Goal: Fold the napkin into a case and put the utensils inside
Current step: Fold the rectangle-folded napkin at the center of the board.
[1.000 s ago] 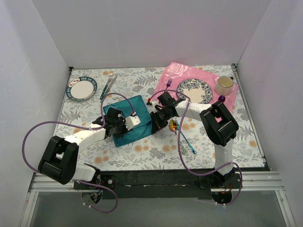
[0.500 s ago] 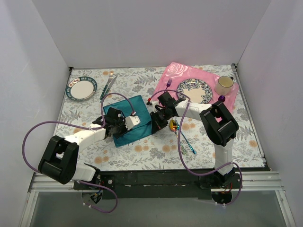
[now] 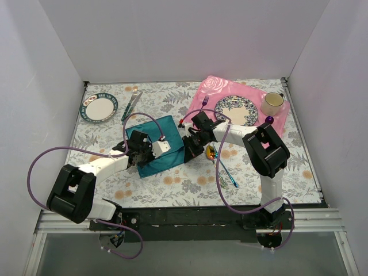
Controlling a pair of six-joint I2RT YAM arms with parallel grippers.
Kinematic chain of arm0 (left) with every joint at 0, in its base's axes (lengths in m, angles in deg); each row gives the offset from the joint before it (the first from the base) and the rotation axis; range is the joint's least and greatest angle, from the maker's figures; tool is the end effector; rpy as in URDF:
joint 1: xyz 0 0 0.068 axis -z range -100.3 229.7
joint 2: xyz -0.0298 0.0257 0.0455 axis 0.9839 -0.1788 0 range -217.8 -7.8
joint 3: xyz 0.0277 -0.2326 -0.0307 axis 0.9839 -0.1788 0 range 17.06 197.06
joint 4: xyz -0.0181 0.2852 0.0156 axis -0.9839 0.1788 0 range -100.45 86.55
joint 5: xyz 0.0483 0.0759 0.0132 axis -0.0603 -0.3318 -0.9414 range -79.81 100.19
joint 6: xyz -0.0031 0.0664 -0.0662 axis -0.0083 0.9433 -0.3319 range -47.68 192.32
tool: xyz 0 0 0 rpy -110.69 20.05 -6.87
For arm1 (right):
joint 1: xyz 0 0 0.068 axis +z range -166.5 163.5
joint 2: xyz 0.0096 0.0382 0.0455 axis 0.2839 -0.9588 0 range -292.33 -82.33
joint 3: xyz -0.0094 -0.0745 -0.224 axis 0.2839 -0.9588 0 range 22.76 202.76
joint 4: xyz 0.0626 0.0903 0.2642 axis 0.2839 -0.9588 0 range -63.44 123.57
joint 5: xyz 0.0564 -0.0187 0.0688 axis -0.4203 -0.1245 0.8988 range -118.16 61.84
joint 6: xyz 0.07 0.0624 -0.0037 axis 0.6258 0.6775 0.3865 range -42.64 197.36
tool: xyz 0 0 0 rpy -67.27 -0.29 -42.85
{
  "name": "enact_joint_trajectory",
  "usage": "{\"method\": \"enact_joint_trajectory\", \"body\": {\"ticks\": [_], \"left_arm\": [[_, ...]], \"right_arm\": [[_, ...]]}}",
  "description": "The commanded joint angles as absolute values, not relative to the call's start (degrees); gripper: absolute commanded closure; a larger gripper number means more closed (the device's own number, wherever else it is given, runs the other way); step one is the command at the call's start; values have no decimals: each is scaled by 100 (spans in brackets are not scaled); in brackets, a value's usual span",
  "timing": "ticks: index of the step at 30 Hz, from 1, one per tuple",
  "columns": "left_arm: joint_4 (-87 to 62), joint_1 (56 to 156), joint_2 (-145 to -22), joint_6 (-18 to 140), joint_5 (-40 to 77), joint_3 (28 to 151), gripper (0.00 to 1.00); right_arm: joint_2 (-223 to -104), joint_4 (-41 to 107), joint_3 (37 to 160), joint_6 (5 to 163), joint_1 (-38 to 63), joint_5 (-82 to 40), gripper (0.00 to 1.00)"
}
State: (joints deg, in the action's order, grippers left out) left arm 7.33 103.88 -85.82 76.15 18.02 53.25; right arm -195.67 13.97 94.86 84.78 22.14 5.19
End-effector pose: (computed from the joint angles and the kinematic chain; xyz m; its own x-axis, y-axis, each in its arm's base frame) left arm 0.2644 -0.1315 0.0623 -0.7538 0.4111 -0.5127 0.5203 0.8499 -0.0835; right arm 0.3018 0.3008 0.0609 -0.7709 -0.4779 -0.4211 -0.6364 0.5516 0.5391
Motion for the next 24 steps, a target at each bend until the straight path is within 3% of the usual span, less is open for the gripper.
{"method": "enact_joint_trajectory", "body": {"ticks": [1,6,10,24], "left_arm": [[827,10404,-8330,7698,1784,5573,86],[827,10413,-8321,7680,1819,5679,90],[915,10404,-8286,7732,1863,5696,100],[1249,10405,-8005,7575,2196,5661,100]], "right_arm": [[-19535,1318,9510,8492,2200,550,95],[-19518,1318,9501,8500,2191,542,95],[-19500,1291,9536,8483,2183,542,95],[-19061,571,9905,8237,1901,858,94]]}}
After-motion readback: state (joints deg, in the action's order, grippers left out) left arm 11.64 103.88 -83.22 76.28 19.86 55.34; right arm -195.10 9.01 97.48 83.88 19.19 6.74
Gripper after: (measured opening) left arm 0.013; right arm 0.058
